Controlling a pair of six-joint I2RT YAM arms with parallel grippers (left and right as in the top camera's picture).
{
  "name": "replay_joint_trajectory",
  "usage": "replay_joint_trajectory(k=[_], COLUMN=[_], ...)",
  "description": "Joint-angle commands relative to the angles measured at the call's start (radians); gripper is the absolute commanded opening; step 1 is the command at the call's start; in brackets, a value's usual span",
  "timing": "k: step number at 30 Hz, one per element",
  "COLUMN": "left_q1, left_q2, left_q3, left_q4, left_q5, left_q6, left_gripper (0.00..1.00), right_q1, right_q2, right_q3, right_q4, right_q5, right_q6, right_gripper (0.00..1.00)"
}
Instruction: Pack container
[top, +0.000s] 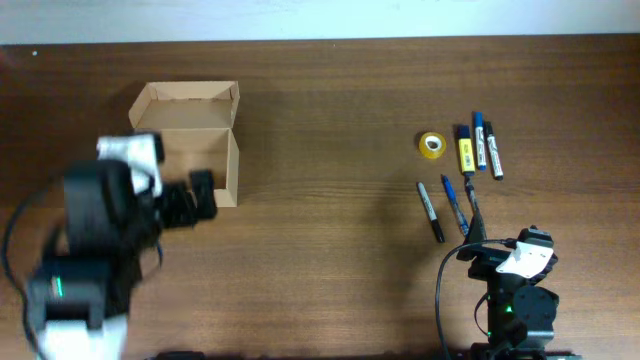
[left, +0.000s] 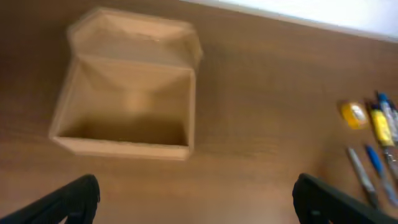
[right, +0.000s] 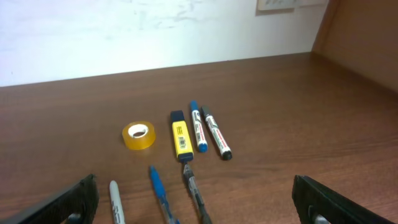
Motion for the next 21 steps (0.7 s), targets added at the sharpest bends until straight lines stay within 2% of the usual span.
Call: replay_joint_trajectory(k=[1, 4, 6, 10, 18, 21], left_q1=[0.003, 0.003, 0.003, 0.003, -0.017, -0.041], left_q2=[0.176, 0.304, 0.359, 0.491, 0.722, 0.794], left_q3=[0.174, 0.246, 0.267, 0.316, 0.386, 0.397], left_q4=[-0.051, -0.008, 0.018, -0.014, -0.048, -0.053], left_q5=[0.144, 0.327, 0.371, 0.249, 0.087, -0.003], left_q6=[-0.026, -0.032, -0.033, -0.096, -0.091, -0.061], left_gripper=[1.0, 1.0, 1.0, 1.0, 1.0, 0.96], right_q1=[-0.008, -0.008, -0.008, -0.008, -0.008, -0.008], right_q2=[-0.009, -0.009, -0.009, -0.009, -0.009, -0.009], right_q3=[-0.007, -0.007, -0.007, -0.007, -0.007, -0.007], right_q4=[-0.001, -0.001, -0.001, -0.001, -0.001, -0.001], right_q5=[0.012, 0.012, 0.012, 0.012, 0.012, 0.012], right_q6=[-0.007, -0.008, -0.008, -0.007, -0.007, -0.007], right_gripper=[0.99, 0.99, 0.99, 0.99, 0.99, 0.99])
